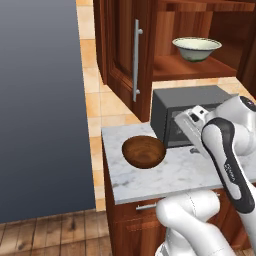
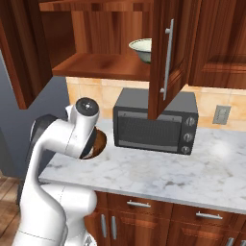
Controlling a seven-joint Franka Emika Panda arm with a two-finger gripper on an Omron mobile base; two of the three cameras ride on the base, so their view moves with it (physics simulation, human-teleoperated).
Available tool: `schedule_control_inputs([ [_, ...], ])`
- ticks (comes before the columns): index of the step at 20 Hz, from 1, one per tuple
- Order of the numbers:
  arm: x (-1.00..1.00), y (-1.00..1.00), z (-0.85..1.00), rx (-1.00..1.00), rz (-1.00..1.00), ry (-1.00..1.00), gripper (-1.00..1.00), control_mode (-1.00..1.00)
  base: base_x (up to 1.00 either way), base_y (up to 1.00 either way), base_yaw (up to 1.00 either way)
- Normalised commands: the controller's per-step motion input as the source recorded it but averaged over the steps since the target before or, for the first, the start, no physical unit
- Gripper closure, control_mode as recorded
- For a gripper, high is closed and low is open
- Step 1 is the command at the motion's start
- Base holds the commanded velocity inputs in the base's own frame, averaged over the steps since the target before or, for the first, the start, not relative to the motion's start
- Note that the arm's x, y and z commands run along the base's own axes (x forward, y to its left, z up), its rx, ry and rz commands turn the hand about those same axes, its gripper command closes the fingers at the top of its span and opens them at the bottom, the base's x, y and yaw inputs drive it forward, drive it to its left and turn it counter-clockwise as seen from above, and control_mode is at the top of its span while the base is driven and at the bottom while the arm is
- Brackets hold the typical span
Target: Open the cabinet. Pick the bowls from the counter and place them in the cabinet. Then close the cabinet.
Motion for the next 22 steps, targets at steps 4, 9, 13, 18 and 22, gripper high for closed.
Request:
schedule_control_inputs([
  [4, -0.18, 0.36, -0.79, -0.13, 0.34, 0.01, -1.00, -1.00, 0.00, 0.00, 0.00],
  [9, -0.01, 0.27, -0.64, -0.13, 0.26, 0.02, -1.00, -1.00, 0.00, 0.00, 0.00],
  [13, 0.21, 0.02, -0.42, -0.08, 0.07, 0.00, -1.00, -1.00, 0.00, 0.00, 0.00],
  [18, 0.50, -0.05, -0.14, -0.01, 0.00, -0.02, -1.00, -1.00, 0.00, 0.00, 0.00],
  [22, 0.59, -0.14, 0.00, 0.00, -0.03, -0.07, -1.00, -1.00, 0.00, 0.00, 0.00],
])
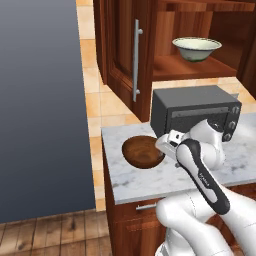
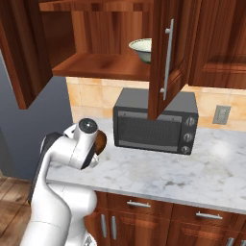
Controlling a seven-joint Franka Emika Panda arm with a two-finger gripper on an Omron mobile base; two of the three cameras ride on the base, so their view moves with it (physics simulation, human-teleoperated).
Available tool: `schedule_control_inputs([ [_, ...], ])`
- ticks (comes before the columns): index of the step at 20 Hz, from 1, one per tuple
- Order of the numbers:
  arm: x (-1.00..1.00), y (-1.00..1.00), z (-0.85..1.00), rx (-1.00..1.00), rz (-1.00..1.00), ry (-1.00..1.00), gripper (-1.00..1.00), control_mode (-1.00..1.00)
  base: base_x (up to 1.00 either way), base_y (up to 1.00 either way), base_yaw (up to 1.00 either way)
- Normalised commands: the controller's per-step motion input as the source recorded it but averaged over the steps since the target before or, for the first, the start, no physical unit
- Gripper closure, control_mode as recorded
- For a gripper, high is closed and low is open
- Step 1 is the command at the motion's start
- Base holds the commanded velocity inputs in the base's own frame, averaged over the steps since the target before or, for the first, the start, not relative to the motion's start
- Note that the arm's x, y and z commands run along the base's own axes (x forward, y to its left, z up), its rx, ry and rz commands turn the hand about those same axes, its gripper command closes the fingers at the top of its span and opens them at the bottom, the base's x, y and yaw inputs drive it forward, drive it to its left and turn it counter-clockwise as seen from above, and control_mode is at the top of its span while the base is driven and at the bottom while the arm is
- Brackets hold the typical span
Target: Open the cabinet. Pick the bowls from the counter and place them in the cabinet. Then close the cabinet.
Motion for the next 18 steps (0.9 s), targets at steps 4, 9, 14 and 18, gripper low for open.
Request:
schedule_control_inputs([
  [4, 0.53, -0.24, 0.00, 0.00, -0.10, -0.02, -1.00, -1.00, 0.00, 0.00, 0.00],
  [9, 0.36, -0.30, -0.12, 0.00, -0.11, 0.00, -1.00, -1.00, 0.00, 0.00, 0.00],
  [14, 0.42, -0.15, -0.25, 0.00, -0.03, 0.00, -1.00, -1.00, 0.00, 0.00, 0.00],
  [18, 0.28, 0.00, -0.42, -0.05, 0.00, 0.00, -1.00, -1.00, 0.00, 0.00, 0.00],
])
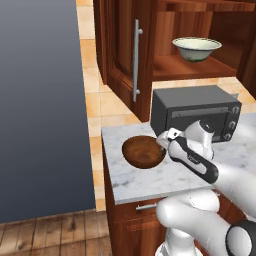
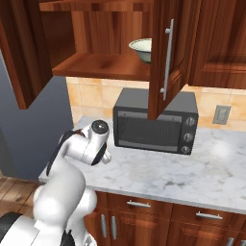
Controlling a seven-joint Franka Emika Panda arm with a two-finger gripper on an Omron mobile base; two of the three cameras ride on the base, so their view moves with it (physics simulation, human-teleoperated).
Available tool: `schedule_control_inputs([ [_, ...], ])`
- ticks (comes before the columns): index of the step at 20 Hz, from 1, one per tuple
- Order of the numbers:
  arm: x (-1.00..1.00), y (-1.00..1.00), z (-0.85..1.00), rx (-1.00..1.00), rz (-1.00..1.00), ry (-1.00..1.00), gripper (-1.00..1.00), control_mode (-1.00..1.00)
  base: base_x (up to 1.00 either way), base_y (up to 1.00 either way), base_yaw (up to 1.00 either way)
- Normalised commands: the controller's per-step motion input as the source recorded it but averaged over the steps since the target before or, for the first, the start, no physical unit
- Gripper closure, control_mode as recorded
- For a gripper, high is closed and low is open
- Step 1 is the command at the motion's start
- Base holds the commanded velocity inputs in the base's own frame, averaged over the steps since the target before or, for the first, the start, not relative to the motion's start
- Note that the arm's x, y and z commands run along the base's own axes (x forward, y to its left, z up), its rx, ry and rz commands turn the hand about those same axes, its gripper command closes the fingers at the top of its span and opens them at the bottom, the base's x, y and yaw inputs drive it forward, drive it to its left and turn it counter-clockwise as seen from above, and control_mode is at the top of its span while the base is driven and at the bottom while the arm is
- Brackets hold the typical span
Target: Open the cabinet. Pick the bowls from the counter and place them in the cabinet. Then close the cabinet.
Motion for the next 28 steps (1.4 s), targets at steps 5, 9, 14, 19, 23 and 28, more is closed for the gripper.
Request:
schedule_control_inputs([
  [5, 0.39, 0.00, -0.32, -0.04, 0.00, 0.00, -1.00, -1.00, 0.00, 0.00, 0.00],
  [9, 0.47, 0.00, -0.33, -0.06, 0.00, 0.00, -1.00, -1.00, 0.00, 0.00, 0.00],
  [14, 0.39, 0.00, -0.27, -0.04, 0.00, 0.00, -1.00, -1.00, 0.00, 0.00, 0.00],
  [19, 0.20, 0.02, -0.13, -0.02, 0.00, 0.00, 1.00, -1.00, 0.00, 0.00, 0.00],
  [23, 0.00, 0.00, 0.00, 0.00, 0.00, 0.00, 1.00, -1.00, 0.00, 0.00, 0.00],
  [28, 0.00, 0.00, 0.00, 0.00, 0.00, 0.00, 1.00, -1.00, 0.00, 0.00, 0.00],
])
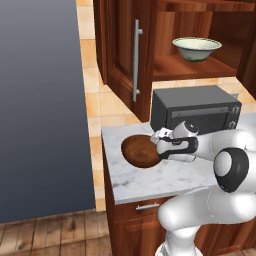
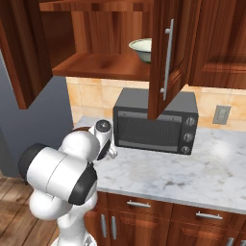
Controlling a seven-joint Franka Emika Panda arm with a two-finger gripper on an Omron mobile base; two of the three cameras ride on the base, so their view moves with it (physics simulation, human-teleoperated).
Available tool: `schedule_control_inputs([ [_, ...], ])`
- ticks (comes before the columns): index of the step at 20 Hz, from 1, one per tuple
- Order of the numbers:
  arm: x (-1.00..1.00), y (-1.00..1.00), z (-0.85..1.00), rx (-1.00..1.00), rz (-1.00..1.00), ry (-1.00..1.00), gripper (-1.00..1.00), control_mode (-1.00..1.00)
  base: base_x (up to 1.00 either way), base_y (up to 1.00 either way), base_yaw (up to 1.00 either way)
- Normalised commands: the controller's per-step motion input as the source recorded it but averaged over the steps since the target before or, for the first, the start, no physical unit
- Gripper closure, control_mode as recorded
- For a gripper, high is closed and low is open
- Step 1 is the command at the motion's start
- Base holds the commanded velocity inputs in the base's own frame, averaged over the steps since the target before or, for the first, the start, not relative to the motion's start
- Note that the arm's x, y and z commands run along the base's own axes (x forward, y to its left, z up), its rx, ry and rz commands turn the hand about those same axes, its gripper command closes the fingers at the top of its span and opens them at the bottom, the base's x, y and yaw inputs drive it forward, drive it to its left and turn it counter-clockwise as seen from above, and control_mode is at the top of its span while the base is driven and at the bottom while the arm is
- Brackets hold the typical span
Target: Open the cabinet. Pick the bowls from the counter and place them in the cabinet. Then close the cabinet.
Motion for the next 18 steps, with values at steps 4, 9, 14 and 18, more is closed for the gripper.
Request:
schedule_control_inputs([
  [4, -0.10, 0.00, 0.16, 0.00, 0.00, -0.10, 1.00, -1.00, 0.00, 0.00, 0.00],
  [9, -0.33, 0.00, 0.76, 0.00, 0.00, -0.24, 1.00, -1.00, 0.00, 0.00, 0.00],
  [14, -0.52, 0.00, 1.00, 0.00, 0.00, -0.16, 1.00, -1.00, 0.00, 0.00, 0.00],
  [18, -0.55, 0.00, 1.00, 0.03, -0.02, -0.03, 1.00, -1.00, 0.00, 0.00, 0.00],
])
